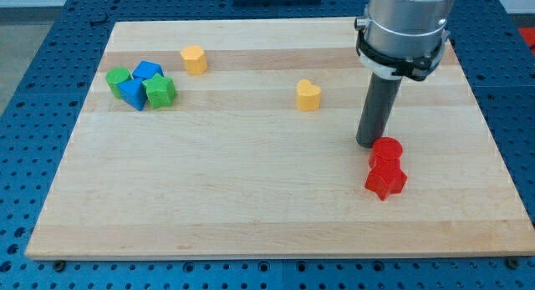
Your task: Point your arm at the red star
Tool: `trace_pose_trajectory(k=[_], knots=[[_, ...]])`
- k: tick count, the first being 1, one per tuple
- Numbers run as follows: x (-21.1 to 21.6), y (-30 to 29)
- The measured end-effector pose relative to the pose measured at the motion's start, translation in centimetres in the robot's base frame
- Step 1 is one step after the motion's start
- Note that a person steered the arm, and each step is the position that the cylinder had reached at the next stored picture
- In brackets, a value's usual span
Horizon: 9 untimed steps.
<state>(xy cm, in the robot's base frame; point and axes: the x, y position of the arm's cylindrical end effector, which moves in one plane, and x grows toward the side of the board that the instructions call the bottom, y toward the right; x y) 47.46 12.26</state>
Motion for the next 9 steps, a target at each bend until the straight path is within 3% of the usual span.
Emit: trace_pose_trajectory(k=[3,6,9], knots=[[3.2,0.1],[1.2,-1.4],[4.1,-3.7]])
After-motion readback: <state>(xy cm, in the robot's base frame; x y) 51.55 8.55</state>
